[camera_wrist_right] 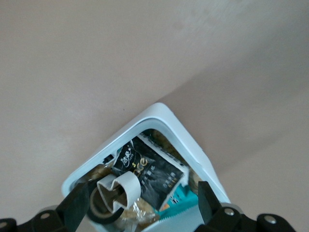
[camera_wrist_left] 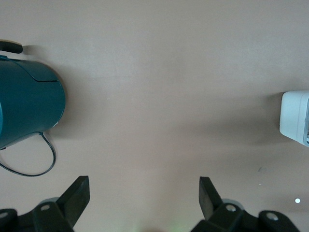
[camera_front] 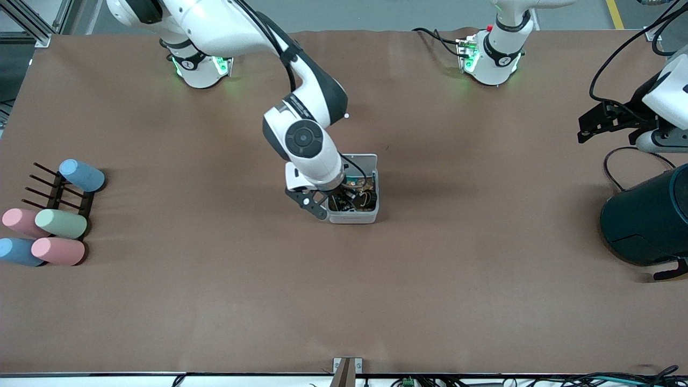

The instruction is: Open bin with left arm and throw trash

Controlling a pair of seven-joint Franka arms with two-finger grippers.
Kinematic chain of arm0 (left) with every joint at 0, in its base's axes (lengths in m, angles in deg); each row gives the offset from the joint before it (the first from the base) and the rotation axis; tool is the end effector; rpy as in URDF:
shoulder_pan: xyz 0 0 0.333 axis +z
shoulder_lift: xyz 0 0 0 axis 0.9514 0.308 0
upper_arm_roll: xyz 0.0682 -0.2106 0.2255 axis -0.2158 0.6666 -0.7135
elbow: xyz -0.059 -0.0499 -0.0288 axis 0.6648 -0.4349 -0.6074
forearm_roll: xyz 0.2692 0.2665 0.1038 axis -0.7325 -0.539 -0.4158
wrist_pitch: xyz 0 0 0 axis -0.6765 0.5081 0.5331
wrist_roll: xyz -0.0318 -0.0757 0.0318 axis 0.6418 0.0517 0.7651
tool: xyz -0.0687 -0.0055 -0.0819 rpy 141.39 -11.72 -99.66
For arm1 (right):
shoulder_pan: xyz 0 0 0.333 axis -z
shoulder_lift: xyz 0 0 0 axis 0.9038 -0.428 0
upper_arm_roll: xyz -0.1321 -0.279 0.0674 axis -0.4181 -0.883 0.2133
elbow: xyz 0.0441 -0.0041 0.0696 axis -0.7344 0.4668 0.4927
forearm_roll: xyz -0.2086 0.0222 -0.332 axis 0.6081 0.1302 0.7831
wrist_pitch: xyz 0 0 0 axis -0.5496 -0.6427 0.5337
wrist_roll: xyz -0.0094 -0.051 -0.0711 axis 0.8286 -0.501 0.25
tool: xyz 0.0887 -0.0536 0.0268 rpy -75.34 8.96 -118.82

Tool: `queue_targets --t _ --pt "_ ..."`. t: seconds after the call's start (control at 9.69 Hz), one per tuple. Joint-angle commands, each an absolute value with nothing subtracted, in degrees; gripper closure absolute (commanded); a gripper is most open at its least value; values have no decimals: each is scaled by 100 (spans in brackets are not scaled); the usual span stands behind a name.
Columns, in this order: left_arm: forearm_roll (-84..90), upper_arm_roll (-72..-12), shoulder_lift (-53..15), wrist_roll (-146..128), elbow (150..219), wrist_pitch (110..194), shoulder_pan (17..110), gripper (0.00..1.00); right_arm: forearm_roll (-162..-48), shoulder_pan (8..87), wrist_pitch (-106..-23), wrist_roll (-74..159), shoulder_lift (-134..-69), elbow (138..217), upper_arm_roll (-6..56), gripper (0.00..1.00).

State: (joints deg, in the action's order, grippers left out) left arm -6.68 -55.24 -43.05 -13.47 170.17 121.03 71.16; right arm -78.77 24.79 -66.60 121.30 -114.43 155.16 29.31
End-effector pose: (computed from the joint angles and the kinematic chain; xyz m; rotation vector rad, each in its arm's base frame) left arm 0.5524 -0.0537 0.6398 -3.1289 0.0946 0.0354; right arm 0.5642 0.4713 0.3585 -2.8264 1.0097 0.1376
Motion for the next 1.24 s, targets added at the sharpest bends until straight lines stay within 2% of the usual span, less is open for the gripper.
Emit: queue_targets --t 0.0,0.21,0.41,0.72,1.03,1.14 --pt "-681 -5518 -4264 -1283 16916 12064 7153 0 -7869 2992 -6102 12182 -10662 15709 2993 1" --pt "-698 -5570 -4176 -1318 16916 12064 7215 0 -7625 3502 -5610 12243 -10118 15752 2985 1" --pt "-768 -5579 -4176 -1326 16916 12064 7215 0 -7423 4221 -4786 12035 -9617 15770 2879 1" --pt "-769 -5579 -4158 -1397 16907 12064 7206 0 -7368 5346 -3581 9660 -9018 15857 2879 2" --pt "-777 -5579 -4158 -1415 16907 12064 7197 0 -7368 6568 -3464 6419 -7729 16848 2879 1" --pt "-777 -5579 -4158 -1415 16907 12064 7206 0 -7359 6885 -3132 5242 -7402 16921 2870 1"
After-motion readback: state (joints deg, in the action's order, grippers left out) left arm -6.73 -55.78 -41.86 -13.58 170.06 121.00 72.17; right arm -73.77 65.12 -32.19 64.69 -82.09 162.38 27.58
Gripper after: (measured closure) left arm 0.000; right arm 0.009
